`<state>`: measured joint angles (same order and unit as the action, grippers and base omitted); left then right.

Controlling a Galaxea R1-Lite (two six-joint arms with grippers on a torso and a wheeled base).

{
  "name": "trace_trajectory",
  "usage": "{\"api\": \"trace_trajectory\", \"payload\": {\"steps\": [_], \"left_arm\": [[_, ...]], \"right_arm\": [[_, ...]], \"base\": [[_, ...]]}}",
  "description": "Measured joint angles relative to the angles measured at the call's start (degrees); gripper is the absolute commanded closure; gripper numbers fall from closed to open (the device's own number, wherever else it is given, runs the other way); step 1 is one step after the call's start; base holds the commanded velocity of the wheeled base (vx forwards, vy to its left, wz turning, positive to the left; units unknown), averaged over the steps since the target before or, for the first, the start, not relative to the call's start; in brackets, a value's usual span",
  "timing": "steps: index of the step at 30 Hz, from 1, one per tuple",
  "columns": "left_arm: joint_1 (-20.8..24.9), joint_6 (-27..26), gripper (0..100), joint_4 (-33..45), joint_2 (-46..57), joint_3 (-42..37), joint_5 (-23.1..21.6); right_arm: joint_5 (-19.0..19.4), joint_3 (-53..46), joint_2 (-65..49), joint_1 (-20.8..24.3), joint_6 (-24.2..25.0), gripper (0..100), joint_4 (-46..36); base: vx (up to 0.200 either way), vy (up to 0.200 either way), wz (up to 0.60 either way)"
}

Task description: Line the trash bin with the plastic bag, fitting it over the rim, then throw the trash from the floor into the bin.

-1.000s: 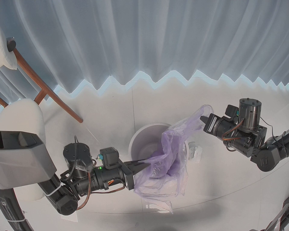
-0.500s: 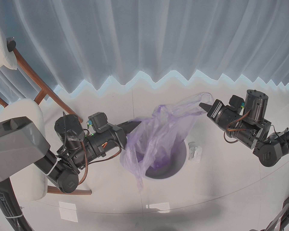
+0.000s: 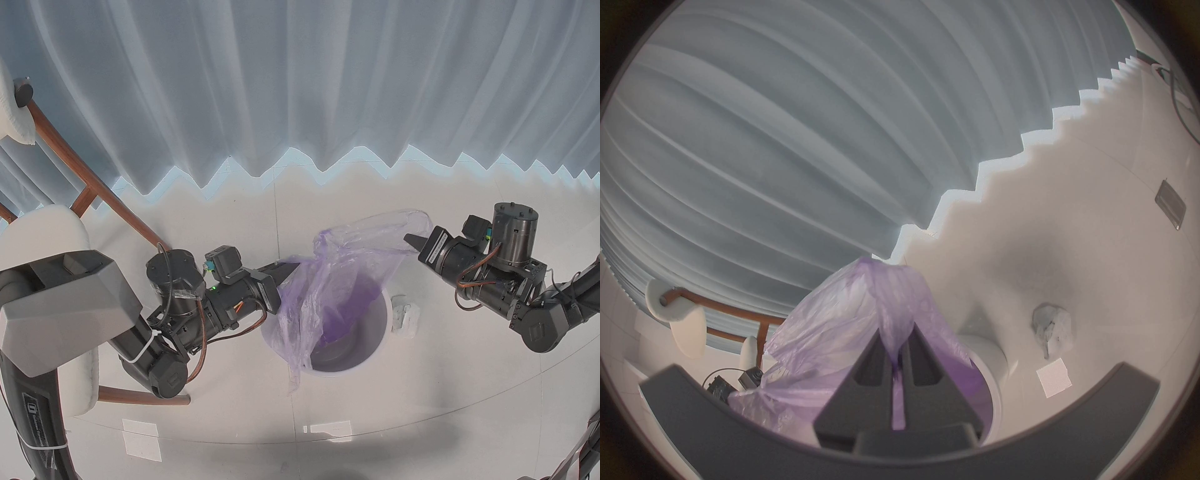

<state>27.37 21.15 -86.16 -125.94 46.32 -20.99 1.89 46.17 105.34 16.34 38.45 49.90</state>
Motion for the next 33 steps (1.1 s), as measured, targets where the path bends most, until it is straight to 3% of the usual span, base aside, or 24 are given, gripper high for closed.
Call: {"api": "trace_trajectory", "payload": {"steps": [9, 22, 27, 33], "left_arm": [[1.4, -5.9, 100, -0.1, -4.4, 0.2, 0.4], [1.0, -6.0, 100, -0.1, -7.9, 1.5, 3.3], [-2.7, -5.4, 100, 0.2, -7.8, 3.3, 3.6], [-6.2, -2.1, 100, 4.9, -6.9, 7.1, 7.8]], "right_arm": [[0.0, -1.2, 4.6, 1.8, 0.0, 100, 3.0], [-0.1, -2.3, 10.0, 2.5, -0.1, 100, 6.0], [0.2, -1.6, 10.1, 0.6, 0.0, 100, 6.0], [2.5, 0.4, 10.0, -4.2, 0.4, 100, 5.8]], "base": [[0.0, 0.0, 0.0], [0.0, 0.0, 0.0], [0.0, 0.0, 0.0], [0.0, 0.0, 0.0]]}}
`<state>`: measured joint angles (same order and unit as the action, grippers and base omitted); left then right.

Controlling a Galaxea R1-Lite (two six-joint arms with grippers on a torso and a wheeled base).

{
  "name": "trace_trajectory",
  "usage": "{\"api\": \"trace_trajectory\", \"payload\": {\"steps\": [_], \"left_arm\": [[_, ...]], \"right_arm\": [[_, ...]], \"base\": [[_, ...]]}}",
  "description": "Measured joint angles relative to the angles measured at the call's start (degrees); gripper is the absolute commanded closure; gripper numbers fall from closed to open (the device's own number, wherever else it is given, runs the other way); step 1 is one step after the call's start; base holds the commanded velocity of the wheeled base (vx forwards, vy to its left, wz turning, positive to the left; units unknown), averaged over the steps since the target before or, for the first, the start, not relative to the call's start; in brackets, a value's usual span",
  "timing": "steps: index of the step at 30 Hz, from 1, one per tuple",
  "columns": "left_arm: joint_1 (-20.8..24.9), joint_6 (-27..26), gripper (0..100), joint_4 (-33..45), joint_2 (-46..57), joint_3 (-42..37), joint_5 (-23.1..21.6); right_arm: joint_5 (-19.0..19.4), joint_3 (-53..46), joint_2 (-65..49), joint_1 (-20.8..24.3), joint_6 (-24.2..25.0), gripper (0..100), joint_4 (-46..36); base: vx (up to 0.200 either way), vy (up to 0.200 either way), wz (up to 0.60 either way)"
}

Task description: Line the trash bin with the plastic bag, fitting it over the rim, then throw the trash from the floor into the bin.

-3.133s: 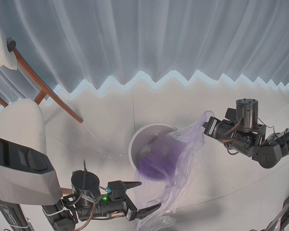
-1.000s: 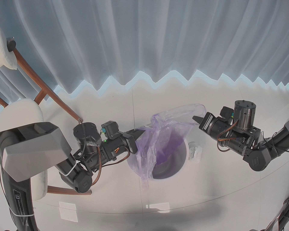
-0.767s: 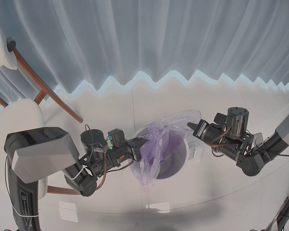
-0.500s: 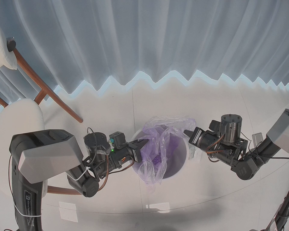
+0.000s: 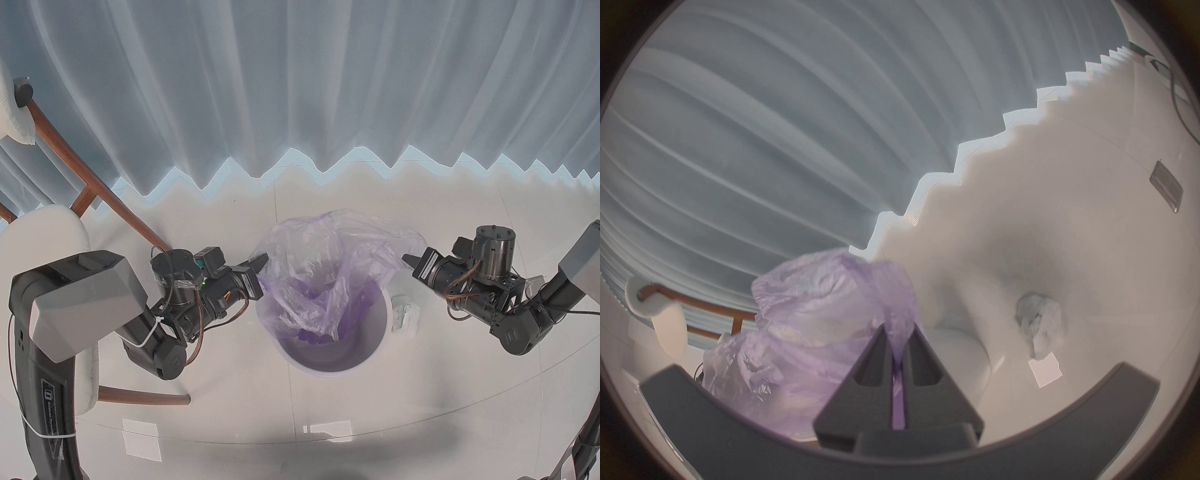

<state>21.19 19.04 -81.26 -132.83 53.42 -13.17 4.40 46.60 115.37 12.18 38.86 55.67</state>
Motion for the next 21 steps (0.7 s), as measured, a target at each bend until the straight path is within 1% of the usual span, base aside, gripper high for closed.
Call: {"api": "trace_trajectory", "payload": {"steps": [3, 6, 13, 21], "left_arm": [[-0.6, 0.9, 100, 1.4, 0.5, 1.5, 1.8], [-0.8, 1.1, 100, 1.7, 0.7, 2.5, 2.1], [-1.3, 1.2, 100, 1.8, 0.1, 4.9, 3.4], [-1.5, 1.3, 100, 1.8, -1.7, 6.3, 3.8]], "right_arm": [[0.5, 1.2, 0.1, -1.8, 0.7, 100, -0.1], [0.5, 2.4, 0.2, -2.7, 2.0, 100, 0.1], [0.3, 4.6, 1.7, -3.2, 3.6, 100, 0.7], [0.1, 5.8, 5.1, -3.6, 4.1, 100, 4.7]], "base": [[0.0, 0.0, 0.0], [0.0, 0.0, 0.0], [0.0, 0.0, 0.0], [0.0, 0.0, 0.0]]}}
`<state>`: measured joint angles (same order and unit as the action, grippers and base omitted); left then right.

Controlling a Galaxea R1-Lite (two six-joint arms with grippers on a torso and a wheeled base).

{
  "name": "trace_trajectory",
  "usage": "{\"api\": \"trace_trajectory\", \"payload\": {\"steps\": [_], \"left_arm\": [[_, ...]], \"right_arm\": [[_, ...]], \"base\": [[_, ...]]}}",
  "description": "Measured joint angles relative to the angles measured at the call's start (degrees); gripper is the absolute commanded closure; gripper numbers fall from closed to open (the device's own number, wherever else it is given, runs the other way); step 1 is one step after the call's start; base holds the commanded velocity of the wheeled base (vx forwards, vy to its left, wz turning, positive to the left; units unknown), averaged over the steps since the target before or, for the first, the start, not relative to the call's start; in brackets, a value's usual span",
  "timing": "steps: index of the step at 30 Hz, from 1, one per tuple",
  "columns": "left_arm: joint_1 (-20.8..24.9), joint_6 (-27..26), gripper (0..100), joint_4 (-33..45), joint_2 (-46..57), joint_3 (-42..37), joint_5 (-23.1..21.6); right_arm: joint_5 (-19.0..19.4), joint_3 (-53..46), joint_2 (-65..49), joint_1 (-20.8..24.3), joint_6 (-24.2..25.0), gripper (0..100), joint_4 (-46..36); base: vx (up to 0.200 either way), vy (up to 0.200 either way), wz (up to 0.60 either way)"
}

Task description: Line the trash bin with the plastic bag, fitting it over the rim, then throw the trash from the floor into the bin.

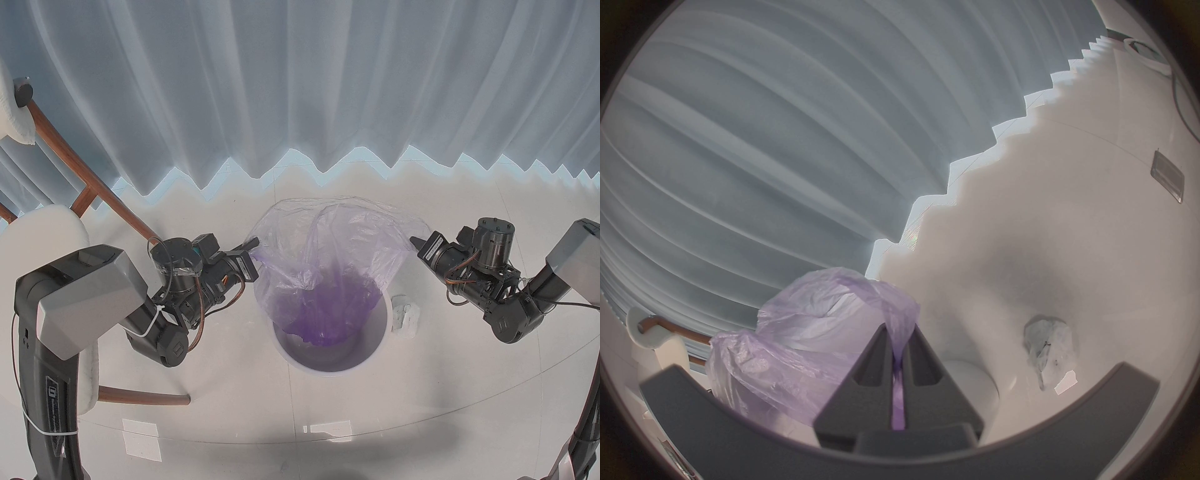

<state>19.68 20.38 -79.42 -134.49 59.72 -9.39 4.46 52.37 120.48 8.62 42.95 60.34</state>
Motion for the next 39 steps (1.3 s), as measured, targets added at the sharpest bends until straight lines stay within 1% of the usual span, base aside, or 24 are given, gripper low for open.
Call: {"api": "trace_trajectory", "payload": {"steps": [22, 34, 39], "left_arm": [[-1.6, 0.0, 100, 1.4, -5.7, 2.0, 0.0], [-1.7, -0.1, 100, 1.4, -7.4, 1.8, -0.1], [-1.7, -0.2, 100, 1.9, -7.8, 0.5, -0.4]], "right_arm": [[0.0, 2.0, 7.8, -1.3, 0.0, 100, 0.8], [-0.4, 2.3, 9.8, -2.1, -0.4, 100, 0.7], [-0.4, 2.1, 10.1, -2.1, -0.5, 100, 0.0]], "base": [[0.0, 0.0, 0.0], [0.0, 0.0, 0.0], [0.0, 0.0, 0.0]]}}
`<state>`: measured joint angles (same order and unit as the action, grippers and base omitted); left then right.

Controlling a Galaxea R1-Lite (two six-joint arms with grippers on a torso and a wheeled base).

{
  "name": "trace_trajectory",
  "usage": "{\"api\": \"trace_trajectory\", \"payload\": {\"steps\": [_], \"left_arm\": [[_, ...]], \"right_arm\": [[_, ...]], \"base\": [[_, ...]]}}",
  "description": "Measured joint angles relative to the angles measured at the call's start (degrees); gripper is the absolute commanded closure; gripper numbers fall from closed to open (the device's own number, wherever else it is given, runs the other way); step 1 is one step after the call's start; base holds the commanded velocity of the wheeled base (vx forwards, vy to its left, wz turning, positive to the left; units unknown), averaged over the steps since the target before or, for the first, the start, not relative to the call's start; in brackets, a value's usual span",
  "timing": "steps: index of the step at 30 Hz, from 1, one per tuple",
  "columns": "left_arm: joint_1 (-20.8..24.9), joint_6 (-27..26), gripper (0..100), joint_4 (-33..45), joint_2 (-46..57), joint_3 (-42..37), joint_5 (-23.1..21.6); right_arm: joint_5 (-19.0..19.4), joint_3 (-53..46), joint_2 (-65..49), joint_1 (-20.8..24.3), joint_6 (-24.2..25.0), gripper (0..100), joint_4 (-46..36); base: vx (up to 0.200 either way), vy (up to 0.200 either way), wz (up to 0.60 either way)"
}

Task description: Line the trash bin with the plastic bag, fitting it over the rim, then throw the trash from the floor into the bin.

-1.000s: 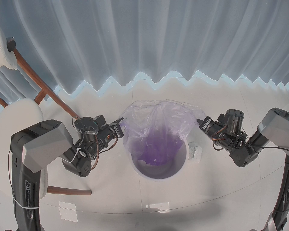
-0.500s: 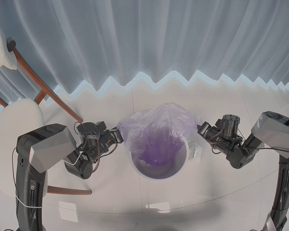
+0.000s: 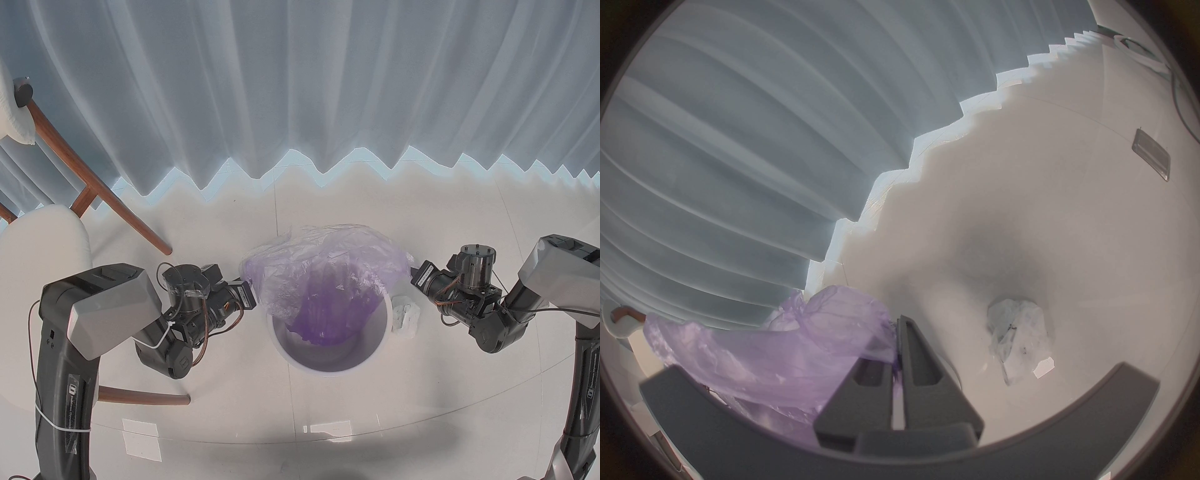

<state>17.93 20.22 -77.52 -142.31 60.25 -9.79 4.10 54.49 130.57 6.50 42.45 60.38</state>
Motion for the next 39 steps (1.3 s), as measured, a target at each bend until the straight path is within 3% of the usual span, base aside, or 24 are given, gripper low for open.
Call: {"api": "trace_trajectory", "payload": {"steps": [11, 23, 30, 39], "left_arm": [[-0.3, -0.1, 100, 0.1, 0.2, -3.7, -0.8], [-0.3, -0.5, 100, 1.7, 4.2, -13.4, -6.4], [-0.7, -5.7, 100, 1.1, 5.6, -18.7, -9.3], [-1.4, -7.3, 100, -6.3, 6.0, -22.3, -10.0]], "right_arm": [[0.0, -0.7, -0.5, -0.4, -0.2, 100, -2.9], [0.5, -2.5, -4.4, -1.7, -3.6, 100, -10.3], [0.6, -3.4, -6.0, -2.2, -4.9, 100, -12.1], [0.5, -4.7, -7.1, -2.2, -5.4, 100, -12.0]], "base": [[0.0, 0.0, 0.0], [0.0, 0.0, 0.0], [0.0, 0.0, 0.0], [0.0, 0.0, 0.0]]}}
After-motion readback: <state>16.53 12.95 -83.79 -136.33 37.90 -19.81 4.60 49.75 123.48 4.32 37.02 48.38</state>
